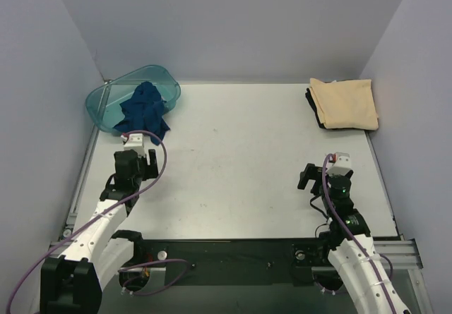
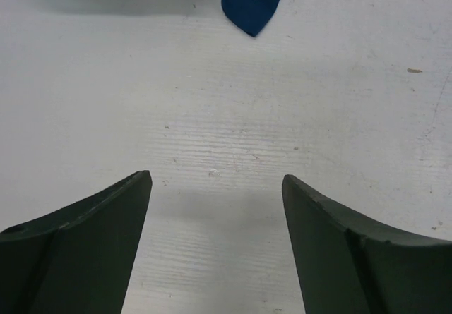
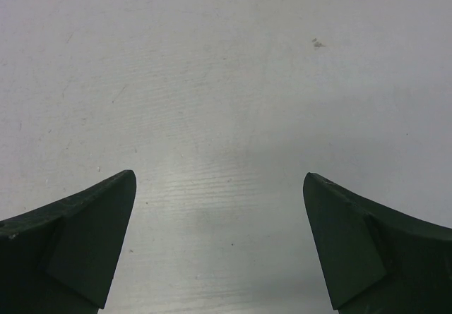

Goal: Fold and stack the t-shirts
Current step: Grab crumpled tshirt from bin with the left arm, then move the tshirt to the center of the board, then flatten out the tshirt

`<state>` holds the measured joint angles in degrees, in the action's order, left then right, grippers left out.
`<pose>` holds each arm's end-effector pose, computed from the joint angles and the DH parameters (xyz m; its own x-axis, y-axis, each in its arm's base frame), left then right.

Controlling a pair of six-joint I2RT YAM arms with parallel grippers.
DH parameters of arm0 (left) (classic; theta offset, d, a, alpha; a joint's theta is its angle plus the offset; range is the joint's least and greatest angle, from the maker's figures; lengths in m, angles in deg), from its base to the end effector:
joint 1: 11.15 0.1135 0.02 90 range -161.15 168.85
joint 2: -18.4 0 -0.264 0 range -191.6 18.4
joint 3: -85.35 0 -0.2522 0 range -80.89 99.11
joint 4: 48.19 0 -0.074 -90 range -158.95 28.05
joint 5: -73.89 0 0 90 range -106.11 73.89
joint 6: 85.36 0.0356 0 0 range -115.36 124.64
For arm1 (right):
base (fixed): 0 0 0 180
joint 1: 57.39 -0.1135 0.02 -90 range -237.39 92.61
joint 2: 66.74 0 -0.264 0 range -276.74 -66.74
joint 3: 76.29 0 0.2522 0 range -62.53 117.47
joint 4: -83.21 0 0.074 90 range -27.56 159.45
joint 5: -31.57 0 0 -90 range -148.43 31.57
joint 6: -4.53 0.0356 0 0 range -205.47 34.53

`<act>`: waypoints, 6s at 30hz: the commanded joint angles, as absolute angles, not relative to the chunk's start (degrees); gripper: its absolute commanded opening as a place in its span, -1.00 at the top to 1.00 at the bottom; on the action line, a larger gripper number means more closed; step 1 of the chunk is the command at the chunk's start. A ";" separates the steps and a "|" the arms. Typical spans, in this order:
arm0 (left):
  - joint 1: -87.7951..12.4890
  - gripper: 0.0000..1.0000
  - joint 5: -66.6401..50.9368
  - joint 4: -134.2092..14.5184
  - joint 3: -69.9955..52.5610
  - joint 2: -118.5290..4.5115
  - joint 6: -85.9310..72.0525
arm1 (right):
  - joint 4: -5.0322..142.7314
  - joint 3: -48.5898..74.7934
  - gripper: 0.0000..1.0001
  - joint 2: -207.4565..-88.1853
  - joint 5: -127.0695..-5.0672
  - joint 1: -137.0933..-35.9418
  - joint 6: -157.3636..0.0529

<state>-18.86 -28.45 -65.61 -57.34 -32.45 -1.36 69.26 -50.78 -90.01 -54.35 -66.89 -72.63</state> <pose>0.1911 -0.0182 0.2032 -0.5017 -0.0351 -0.8643 -0.1036 0.9944 0.0197 0.1353 0.0201 0.2054 -0.2165 0.1885 -0.9579 -0.0490 0.9778 0.2035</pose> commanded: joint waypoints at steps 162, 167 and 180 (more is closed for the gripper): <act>-38.41 0.91 -14.61 -92.20 -22.36 -65.70 41.46 | 24.36 11.84 1.00 -138.22 -74.69 -71.02 -80.12; -38.40 -0.24 -20.43 -89.28 -17.97 -68.88 39.45 | 25.76 7.61 1.00 -134.77 -77.16 -70.40 -75.72; -60.72 0.11 -13.09 -95.62 -31.55 -62.19 41.19 | 28.66 7.25 1.00 -133.28 -78.56 -67.59 -70.35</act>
<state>-58.66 -10.14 -95.03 -23.26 -59.42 38.42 27.43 7.73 -134.64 -76.93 -67.59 -72.06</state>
